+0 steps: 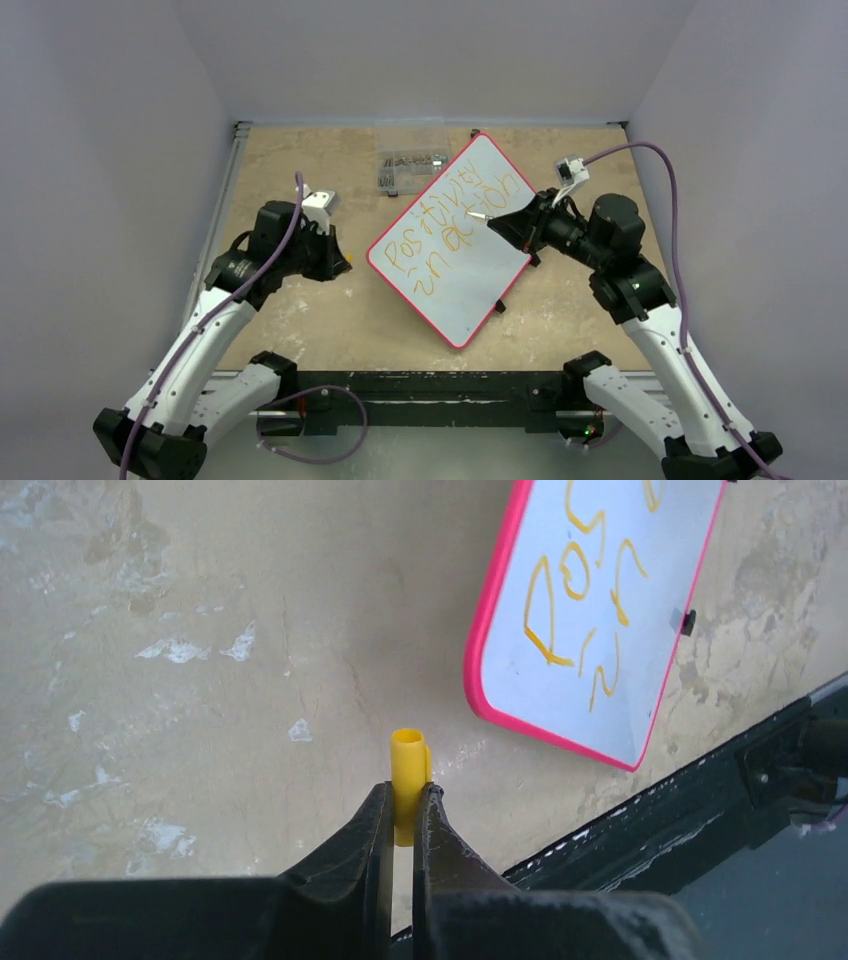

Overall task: Write a sentence on the whiteboard
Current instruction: Insert the whiteboard marker without the cap into the pen cap.

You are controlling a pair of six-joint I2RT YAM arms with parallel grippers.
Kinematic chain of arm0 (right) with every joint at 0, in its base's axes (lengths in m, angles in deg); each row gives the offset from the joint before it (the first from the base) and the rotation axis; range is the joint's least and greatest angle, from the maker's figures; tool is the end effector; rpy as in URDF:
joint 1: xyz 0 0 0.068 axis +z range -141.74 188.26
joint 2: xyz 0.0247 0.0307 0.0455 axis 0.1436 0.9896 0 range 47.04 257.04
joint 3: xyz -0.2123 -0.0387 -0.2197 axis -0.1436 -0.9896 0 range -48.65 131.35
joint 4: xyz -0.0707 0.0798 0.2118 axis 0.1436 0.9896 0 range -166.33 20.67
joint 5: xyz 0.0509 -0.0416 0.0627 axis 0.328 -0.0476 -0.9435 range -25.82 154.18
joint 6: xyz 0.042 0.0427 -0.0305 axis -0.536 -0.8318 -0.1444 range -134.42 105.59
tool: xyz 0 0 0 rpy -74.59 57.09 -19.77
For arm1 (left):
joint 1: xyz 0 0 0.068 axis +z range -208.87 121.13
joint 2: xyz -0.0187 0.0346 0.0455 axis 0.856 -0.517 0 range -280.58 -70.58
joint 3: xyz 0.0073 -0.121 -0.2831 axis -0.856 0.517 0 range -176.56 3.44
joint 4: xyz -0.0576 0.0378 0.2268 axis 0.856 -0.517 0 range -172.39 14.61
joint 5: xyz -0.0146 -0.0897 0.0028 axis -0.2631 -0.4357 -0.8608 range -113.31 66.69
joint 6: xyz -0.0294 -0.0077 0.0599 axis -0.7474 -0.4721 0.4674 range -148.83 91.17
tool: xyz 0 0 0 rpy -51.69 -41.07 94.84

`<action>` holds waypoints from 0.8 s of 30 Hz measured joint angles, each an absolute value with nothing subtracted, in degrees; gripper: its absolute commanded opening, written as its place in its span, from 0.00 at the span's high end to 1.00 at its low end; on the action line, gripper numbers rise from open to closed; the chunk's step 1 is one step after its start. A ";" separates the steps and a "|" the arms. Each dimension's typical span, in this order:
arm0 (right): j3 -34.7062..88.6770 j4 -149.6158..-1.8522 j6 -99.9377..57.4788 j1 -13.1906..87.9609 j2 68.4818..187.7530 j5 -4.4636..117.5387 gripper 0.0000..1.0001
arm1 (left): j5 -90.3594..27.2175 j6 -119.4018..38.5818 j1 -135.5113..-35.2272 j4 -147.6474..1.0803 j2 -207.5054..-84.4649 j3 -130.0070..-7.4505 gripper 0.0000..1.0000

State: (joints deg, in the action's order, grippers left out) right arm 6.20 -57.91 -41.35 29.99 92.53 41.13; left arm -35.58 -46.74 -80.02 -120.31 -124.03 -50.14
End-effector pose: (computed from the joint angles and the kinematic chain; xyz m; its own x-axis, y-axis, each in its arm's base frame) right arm 0.1199 0.0705 0.4029 -0.4475 0.2704 -0.8524 -0.5576 0.6609 0.5023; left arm 0.1353 -0.0645 0.3261 -0.7770 -0.0216 -0.6292 0.2672 0.8936 -0.3606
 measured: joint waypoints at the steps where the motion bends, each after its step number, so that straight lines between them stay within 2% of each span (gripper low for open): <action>1: 6.27 -58.44 -41.44 29.99 92.95 39.82 1.00 | -36.43 -45.34 -80.02 -120.64 -122.68 -50.14 1.00; 13: 6.42 -69.56 -46.99 31.35 99.42 20.43 1.00 | -51.45 -36.60 -80.93 -117.10 -116.97 -49.57 1.00; 24: 16.23 -61.96 -36.92 43.20 111.96 17.57 1.00 | -59.62 -34.07 -86.73 -115.11 -114.83 -48.70 1.00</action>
State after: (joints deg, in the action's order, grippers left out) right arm 16.23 -61.96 -36.92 43.20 111.96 17.57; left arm -59.62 -34.07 -86.73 -115.11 -114.83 -48.70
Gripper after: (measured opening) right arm 0.090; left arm 0.044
